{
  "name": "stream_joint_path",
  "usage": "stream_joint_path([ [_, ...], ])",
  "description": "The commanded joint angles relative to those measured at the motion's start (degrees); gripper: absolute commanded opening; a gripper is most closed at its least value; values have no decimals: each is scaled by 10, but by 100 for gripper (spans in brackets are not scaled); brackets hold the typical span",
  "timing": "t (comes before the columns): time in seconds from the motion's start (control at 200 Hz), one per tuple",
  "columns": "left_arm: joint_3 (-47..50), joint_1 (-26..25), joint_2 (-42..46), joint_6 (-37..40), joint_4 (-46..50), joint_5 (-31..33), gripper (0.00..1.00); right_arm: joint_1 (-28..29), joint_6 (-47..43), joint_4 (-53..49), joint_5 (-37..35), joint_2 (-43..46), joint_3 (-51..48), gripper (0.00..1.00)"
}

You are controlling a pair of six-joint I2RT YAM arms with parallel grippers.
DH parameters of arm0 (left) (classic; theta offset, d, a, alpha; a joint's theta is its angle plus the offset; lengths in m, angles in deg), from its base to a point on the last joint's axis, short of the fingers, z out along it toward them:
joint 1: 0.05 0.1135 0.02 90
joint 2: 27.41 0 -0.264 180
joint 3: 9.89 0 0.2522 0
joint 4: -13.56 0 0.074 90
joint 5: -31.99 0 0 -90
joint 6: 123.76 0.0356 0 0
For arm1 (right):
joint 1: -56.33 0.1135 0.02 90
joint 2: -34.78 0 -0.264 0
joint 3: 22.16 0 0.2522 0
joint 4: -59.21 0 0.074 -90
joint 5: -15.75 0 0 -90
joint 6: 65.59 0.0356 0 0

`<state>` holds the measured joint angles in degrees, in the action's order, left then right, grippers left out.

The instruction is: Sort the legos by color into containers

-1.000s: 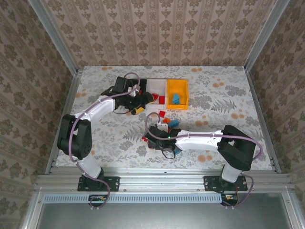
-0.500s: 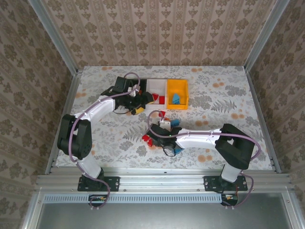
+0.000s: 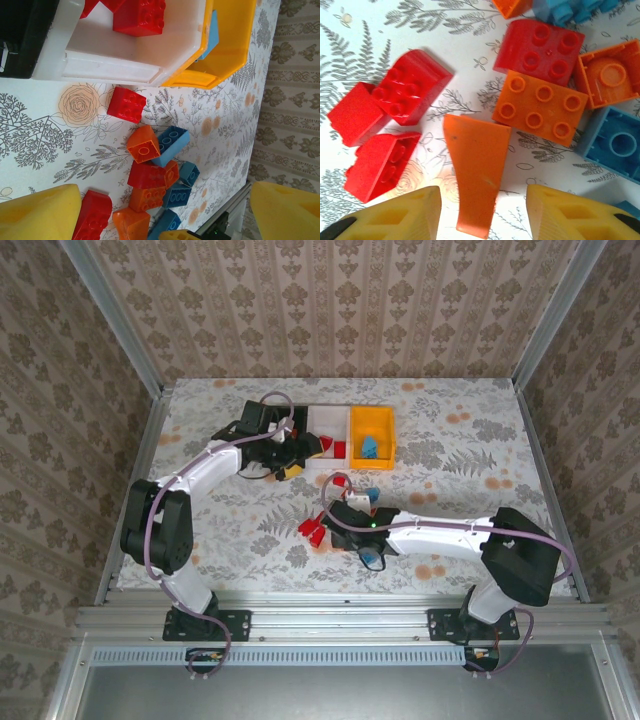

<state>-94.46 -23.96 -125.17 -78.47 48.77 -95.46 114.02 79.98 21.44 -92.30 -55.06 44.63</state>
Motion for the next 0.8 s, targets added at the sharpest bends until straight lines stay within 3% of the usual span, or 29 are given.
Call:
stream_joint_path([
  [0.0, -19, 3, 4, 19, 10, 2, 89, -5, -20, -17, -5, -14, 14, 52],
  [0.285, -15, 45, 20, 10, 7, -1, 90, -14, -37, 1, 21, -83, 44, 50],
  [0.61, -3, 137, 35, -25, -28, -35, 90, -15, -68, -1, 8, -115, 76, 25],
  [0.795, -1, 177, 45, -27, -32, -35, 90, -10, -73, -25, -16, -87, 74, 20],
])
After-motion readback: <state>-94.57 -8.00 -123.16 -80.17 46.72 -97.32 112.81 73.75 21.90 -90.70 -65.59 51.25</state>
